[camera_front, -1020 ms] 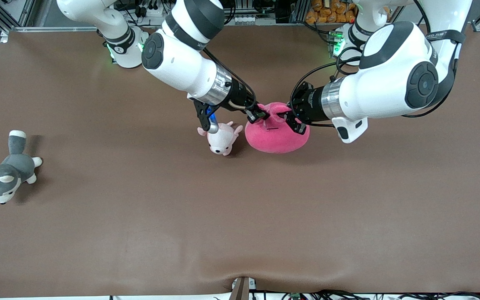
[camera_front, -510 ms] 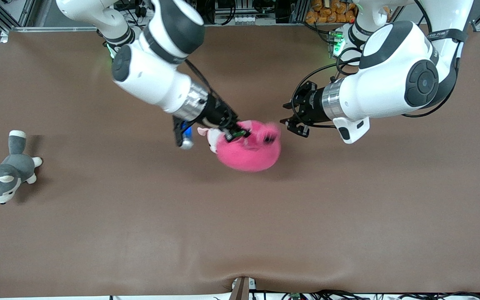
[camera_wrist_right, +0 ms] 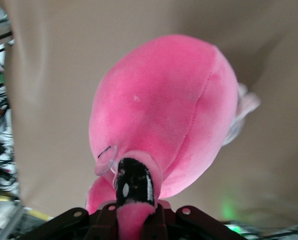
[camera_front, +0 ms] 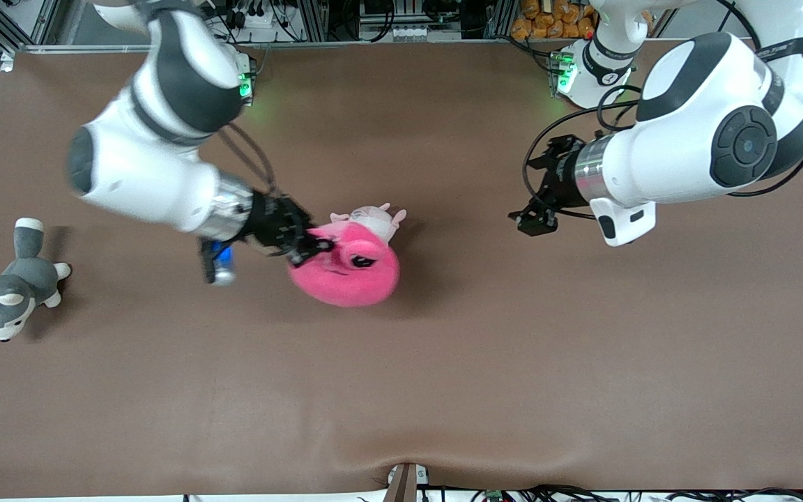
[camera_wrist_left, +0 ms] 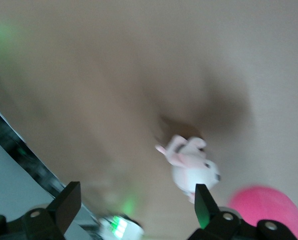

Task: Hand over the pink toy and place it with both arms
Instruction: 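Carry the pink toy beside the elephant with the right gripper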

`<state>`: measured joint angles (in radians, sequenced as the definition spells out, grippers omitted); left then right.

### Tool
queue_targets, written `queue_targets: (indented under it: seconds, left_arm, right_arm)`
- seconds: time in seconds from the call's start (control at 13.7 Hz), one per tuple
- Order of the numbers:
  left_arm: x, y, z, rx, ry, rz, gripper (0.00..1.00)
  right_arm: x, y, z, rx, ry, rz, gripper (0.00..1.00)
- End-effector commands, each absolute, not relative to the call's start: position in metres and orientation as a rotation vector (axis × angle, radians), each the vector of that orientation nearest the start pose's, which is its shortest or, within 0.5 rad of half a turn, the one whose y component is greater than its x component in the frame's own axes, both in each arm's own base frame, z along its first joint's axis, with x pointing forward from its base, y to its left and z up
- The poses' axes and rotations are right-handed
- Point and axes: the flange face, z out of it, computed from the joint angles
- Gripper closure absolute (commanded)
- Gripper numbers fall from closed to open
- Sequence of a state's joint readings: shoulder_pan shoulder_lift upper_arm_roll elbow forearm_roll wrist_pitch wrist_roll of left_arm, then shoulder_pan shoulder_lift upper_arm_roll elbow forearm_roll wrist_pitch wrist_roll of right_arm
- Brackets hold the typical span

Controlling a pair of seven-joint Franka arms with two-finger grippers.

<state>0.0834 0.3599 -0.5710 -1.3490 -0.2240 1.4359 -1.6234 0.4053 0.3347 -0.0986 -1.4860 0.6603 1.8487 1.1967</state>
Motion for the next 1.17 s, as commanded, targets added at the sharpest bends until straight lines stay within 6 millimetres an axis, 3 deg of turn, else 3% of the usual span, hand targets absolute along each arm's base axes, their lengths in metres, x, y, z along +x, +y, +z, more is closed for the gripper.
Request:
queue_targets:
  seconds: [0.0, 0.22, 0.36, 0.51, 0.73, 0.8, 0.95, 1.09]
  left_arm:
    - [0.562, -0.237, 0.551, -2.625, -1.529, 0.703, 0.0]
    - [0.567, -0.203, 0.561, -2.766, -1.324, 0.626, 0.0]
    - [0.567, -0.197, 0.564, -2.857, -0.977, 0.422, 0.0]
    - [0.568, -0.186, 0.568, -2.916, -0.782, 0.39, 0.0]
    - [0.576, -0.141, 0.572, -2.963, -0.703, 0.431, 0.0]
    - [0.578, -0.134, 0.572, -2.971, -0.664, 0.428, 0.0]
    - [0.582, -0.119, 0.571, -2.998, -0.519, 0.418, 0.0]
    - [0.584, -0.11, 0.57, -3.03, -0.288, 0.414, 0.0]
  right_arm:
    - [0.627, 0.174, 0.492, -2.326, 1.23, 0.6, 1.0]
    - [0.627, 0.076, 0.458, -2.349, 1.105, 0.69, 1.0]
    - [0.618, 0.01, 0.435, -2.319, 1.054, 0.754, 1.0]
    - [0.605, -0.043, 0.402, -2.275, 0.999, 0.839, 1.0]
    - [0.597, -0.093, 0.349, -2.202, 0.989, 0.926, 1.0]
    - [0.595, -0.107, 0.335, -2.189, 0.961, 0.927, 1.0]
    - [0.596, -0.112, 0.309, -2.181, 0.906, 0.94, 1.0]
    - [0.597, -0.108, 0.298, -2.188, 0.859, 0.942, 1.0]
